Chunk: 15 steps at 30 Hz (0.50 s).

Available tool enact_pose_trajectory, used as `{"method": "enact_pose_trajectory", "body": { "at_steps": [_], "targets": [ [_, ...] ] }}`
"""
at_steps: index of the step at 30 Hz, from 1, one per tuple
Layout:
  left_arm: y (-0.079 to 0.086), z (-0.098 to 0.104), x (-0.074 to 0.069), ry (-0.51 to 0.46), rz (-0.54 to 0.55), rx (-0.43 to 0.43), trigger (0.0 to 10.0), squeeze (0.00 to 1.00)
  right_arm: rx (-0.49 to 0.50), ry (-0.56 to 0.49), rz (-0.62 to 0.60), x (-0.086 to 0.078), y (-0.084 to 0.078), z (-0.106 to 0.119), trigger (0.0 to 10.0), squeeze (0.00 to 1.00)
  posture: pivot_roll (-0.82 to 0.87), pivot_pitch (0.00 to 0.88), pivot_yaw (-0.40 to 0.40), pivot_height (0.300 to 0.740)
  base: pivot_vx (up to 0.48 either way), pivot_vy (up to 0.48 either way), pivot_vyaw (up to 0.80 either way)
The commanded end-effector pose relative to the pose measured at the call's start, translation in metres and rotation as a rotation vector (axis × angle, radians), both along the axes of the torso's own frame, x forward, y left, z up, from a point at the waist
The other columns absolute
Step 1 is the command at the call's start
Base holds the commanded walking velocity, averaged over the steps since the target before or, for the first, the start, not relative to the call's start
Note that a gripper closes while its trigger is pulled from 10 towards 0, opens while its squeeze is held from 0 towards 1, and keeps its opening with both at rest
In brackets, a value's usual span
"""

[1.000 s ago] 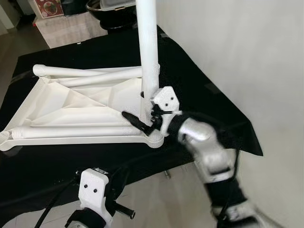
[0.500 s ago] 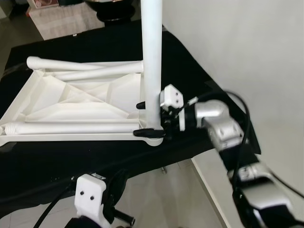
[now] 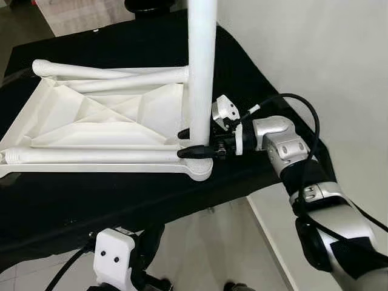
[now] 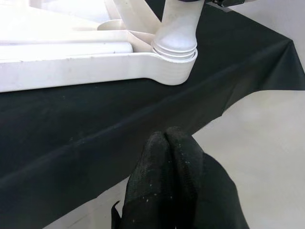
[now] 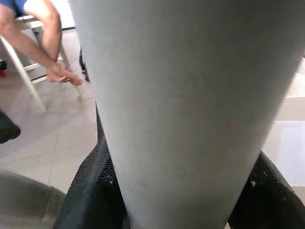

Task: Building children table

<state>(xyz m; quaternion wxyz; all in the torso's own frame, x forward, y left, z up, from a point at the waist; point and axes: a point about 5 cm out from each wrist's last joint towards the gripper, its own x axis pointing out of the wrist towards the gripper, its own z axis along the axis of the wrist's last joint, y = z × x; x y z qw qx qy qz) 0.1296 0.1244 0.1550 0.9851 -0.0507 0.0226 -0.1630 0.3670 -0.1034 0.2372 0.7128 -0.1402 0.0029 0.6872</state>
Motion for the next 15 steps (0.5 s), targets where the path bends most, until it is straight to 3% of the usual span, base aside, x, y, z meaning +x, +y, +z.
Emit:
{"method": "enact_pose_trajectory", "body": {
  "at_steps": [1,8,11,12,13,14,15],
  "targets": [
    [0.000,-0.001,-0.003,0.019,-0.005,0.014,10.0,0.00,0.020,0.019,0.018,0.000,-0.004,0.000,0.0,0.00,0.11,0.244,0.018,0.740,0.000,0.000,0.00],
    [0.000,-0.002,0.000,0.017,-0.005,0.013,10.0,0.00,0.051,-0.019,-0.068,0.004,-0.010,-0.001,0.0,0.00,0.10,0.234,0.016,0.740,0.000,0.000,0.00],
    [0.001,-0.002,0.001,0.013,-0.003,0.013,10.0,0.00,0.041,-0.050,-0.379,0.005,-0.005,-0.026,0.0,0.00,0.09,0.232,0.007,0.740,0.000,0.000,0.00],
    [0.001,-0.002,0.001,0.013,-0.003,0.013,10.0,0.00,0.041,-0.050,-0.379,0.005,-0.005,-0.026,0.0,0.00,0.09,0.232,0.007,0.740,0.000,0.000,0.00],
    [0.001,-0.002,0.001,0.012,-0.002,0.014,10.0,0.00,0.045,-0.052,-0.623,0.001,0.003,-0.043,0.0,0.00,0.09,0.231,0.009,0.740,0.000,0.000,0.00],
    [0.001,-0.002,0.001,0.012,-0.002,0.014,10.0,0.00,0.045,-0.052,-0.623,0.001,0.003,-0.043,0.0,0.00,0.09,0.231,0.009,0.740,0.000,0.000,0.00],
    [0.002,-0.002,0.002,0.011,-0.003,0.015,10.0,0.00,0.081,-0.022,-0.825,-0.013,0.010,-0.056,0.0,0.00,0.09,0.232,0.016,0.740,0.000,0.000,0.00]
  ]
}}
